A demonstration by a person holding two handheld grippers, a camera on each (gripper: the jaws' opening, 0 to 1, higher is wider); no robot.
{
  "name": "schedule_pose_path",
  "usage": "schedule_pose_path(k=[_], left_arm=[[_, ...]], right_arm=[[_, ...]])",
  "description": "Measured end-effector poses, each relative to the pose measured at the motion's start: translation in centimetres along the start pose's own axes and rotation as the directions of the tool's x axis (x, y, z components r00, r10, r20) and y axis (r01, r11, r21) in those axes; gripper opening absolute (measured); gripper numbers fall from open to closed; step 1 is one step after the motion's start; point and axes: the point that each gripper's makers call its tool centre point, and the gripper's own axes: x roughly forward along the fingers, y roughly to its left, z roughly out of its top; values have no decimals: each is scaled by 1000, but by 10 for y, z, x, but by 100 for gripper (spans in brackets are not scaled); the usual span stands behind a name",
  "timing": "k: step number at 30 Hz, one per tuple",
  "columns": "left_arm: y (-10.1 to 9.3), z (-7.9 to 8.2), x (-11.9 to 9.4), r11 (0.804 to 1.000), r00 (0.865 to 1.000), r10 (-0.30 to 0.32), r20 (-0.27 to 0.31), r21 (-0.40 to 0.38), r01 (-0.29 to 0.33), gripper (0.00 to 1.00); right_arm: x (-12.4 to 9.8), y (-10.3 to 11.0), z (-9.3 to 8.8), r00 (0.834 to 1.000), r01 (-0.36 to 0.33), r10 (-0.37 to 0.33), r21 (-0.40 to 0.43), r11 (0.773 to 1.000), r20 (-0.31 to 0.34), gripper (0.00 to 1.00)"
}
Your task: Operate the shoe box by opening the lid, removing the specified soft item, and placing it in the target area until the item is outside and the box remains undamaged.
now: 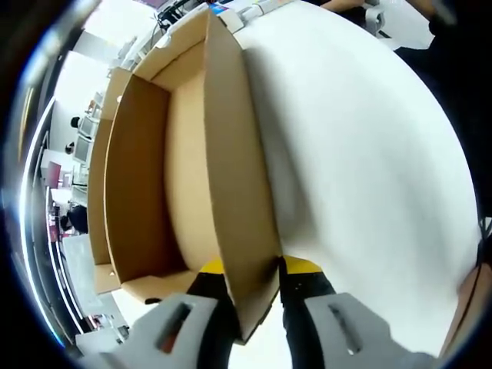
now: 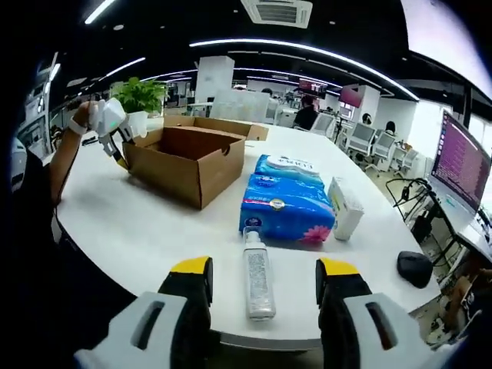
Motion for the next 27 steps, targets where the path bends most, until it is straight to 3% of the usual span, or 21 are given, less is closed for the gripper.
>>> schedule_pose_path(k=[3,7,11,13,23,27], left_arm=[[0,1,0,1000,1000,0,11,2,0,19],[0,2,-1,1000,1000,-2,16,0,2,19],[0,2,-1,1000,1000,-5,8,0,5,19],[0,2,-1,1000,1000,-9,13,-1,9,19],[0,1,0,1000,1000,-4,-1,0,4,19],[0,0,0,1000,1000,-4,-1,0,4,19]], right_arm=[[2,3,-4,1000,-26,26,54,998,12,59],[4,1,-23,999,-20,22,46,999,-50,59],[2,7,-35,996,-48,53,74,996,-67,58],[2,9,-49,991,-57,68,101,993,-112,55],[6,7,-57,990,-43,55,100,994,-127,48],[5,7,-58,990,-41,55,109,993,-129,39]])
